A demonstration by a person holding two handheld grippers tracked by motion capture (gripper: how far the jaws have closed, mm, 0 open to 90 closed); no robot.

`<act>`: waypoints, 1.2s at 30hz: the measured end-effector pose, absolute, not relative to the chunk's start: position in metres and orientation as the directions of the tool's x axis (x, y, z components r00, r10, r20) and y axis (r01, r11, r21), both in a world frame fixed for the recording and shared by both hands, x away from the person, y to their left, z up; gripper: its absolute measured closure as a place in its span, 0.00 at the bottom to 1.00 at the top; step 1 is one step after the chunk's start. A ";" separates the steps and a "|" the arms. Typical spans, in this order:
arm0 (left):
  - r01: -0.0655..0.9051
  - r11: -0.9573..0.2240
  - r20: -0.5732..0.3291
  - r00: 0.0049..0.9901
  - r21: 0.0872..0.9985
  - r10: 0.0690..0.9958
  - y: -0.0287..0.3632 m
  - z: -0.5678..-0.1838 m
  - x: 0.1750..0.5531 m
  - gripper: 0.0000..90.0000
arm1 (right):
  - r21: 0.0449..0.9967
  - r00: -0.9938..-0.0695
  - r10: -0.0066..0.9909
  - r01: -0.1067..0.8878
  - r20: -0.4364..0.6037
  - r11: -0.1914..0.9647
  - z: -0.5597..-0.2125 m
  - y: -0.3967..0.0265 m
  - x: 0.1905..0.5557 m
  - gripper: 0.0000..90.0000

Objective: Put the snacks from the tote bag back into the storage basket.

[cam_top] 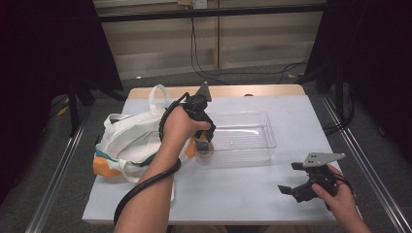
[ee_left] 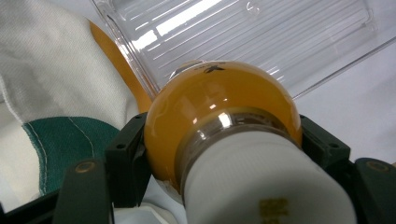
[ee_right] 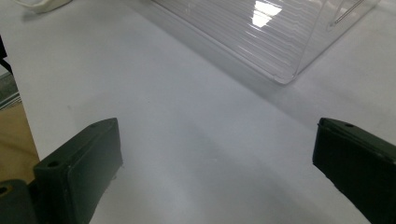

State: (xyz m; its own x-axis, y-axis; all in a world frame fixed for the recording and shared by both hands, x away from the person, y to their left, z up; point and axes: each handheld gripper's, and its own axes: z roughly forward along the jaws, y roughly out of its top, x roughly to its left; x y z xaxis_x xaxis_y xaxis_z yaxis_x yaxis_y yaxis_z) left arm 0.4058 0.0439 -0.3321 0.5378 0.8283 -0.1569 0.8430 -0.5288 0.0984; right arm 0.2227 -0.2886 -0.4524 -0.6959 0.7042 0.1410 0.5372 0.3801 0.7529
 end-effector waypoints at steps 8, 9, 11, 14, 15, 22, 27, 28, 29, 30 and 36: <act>0.840 -0.533 -0.157 0.542 0.101 0.825 0.043 -0.336 0.407 0.34 | 0.753 -0.697 0.703 0.537 0.142 0.380 -0.452 -0.289 0.223 0.01; 0.835 -0.542 -0.156 0.551 0.101 0.820 0.043 -0.336 0.407 0.34 | 0.753 -0.696 0.704 0.537 0.141 0.380 -0.452 -0.289 0.223 0.01; 0.840 -0.534 -0.157 0.542 0.094 0.826 0.043 -0.338 0.407 0.34 | 0.752 -0.696 0.704 0.539 0.144 0.379 -0.452 -0.289 0.223 0.01; 0.837 -0.540 -0.159 0.547 0.091 0.822 0.043 -0.339 0.408 0.34 | 0.753 -0.695 0.704 0.538 0.143 0.379 -0.452 -0.289 0.222 0.01; 0.836 -0.541 -0.157 0.549 0.093 0.821 0.043 -0.339 0.409 0.34 | 0.753 -0.695 0.705 0.539 0.143 0.378 -0.452 -0.289 0.222 0.01; 0.842 -0.533 -0.165 0.539 0.085 0.826 0.044 -0.343 0.410 0.34 | 0.753 -0.697 0.704 0.536 0.139 0.383 -0.452 -0.289 0.223 0.01; 0.848 -0.523 -0.170 0.529 0.085 0.831 0.044 -0.347 0.409 0.34 | 0.751 -0.695 0.704 0.540 0.142 0.381 -0.453 -0.289 0.222 0.01; 0.845 -0.528 -0.166 0.535 0.086 0.828 0.044 -0.348 0.409 0.34 | 0.750 -0.696 0.704 0.539 0.141 0.382 -0.453 -0.289 0.222 0.01; 0.844 -0.530 -0.166 0.537 0.085 0.827 0.044 -0.348 0.409 0.34 | 0.750 -0.696 0.704 0.539 0.141 0.382 -0.453 -0.289 0.223 0.01; 0.849 -0.521 -0.163 0.527 0.083 0.834 0.043 -0.349 0.409 0.34 | 0.750 -0.696 0.704 0.540 0.143 0.382 -0.453 -0.289 0.223 0.01; 0.843 -0.532 -0.164 0.537 0.075 0.827 0.043 -0.350 0.410 0.34 | 0.750 -0.696 0.704 0.540 0.142 0.383 -0.453 -0.289 0.223 0.01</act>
